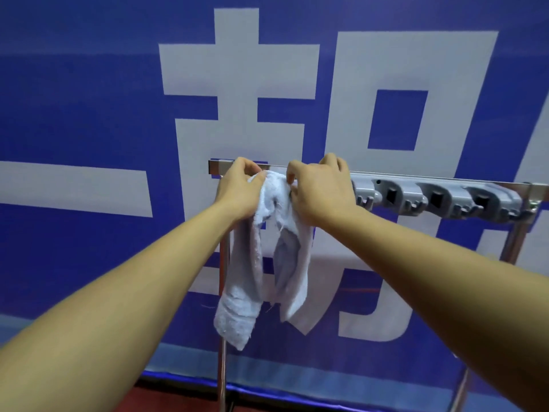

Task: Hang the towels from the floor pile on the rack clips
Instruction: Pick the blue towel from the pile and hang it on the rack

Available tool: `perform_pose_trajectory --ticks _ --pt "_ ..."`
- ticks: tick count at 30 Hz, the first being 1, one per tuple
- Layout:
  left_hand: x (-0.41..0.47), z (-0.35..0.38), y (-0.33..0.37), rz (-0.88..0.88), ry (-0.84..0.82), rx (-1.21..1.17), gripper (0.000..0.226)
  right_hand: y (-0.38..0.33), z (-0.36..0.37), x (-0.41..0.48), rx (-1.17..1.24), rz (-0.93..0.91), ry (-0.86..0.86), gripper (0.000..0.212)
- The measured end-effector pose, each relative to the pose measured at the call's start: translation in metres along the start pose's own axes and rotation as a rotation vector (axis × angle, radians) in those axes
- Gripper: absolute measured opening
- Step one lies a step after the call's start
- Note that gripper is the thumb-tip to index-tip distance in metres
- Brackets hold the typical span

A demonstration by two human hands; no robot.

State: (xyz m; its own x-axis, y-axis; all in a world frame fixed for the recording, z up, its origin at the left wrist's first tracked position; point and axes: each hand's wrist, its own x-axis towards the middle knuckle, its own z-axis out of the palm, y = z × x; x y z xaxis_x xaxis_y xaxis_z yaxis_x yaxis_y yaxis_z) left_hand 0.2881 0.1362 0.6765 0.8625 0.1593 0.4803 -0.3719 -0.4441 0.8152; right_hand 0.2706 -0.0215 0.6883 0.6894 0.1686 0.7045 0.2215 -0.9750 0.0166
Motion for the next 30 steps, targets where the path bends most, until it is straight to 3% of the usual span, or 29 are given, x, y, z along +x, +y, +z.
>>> perform_pose_trajectory --ticks 7,12,16,22,27,30 --pt "-0.027 -0.001 -0.018 0.121 0.16 -0.108 0.014 -0.005 0.002 -0.021 0.025 -0.021 0.007 0.026" --pt "-0.052 0.004 -0.015 0.105 0.027 -0.245 0.024 -0.009 -0.005 -0.033 0.06 0.026 0.065 0.031" --pt "-0.057 0.005 -0.016 0.052 -0.04 -0.258 0.025 -0.019 -0.005 -0.042 0.105 -0.008 -0.066 0.037" --pt "-0.06 0.0 -0.01 0.017 -0.078 -0.151 0.027 -0.019 -0.017 -0.051 0.065 -0.016 -0.149 0.04" --pt "-0.089 -0.003 -0.01 0.074 0.079 0.047 0.032 -0.016 -0.029 -0.067 0.109 0.005 -0.046 0.046" --pt "-0.122 0.002 -0.022 0.12 0.003 0.123 0.038 -0.015 -0.032 -0.088 0.161 0.006 -0.016 0.044"
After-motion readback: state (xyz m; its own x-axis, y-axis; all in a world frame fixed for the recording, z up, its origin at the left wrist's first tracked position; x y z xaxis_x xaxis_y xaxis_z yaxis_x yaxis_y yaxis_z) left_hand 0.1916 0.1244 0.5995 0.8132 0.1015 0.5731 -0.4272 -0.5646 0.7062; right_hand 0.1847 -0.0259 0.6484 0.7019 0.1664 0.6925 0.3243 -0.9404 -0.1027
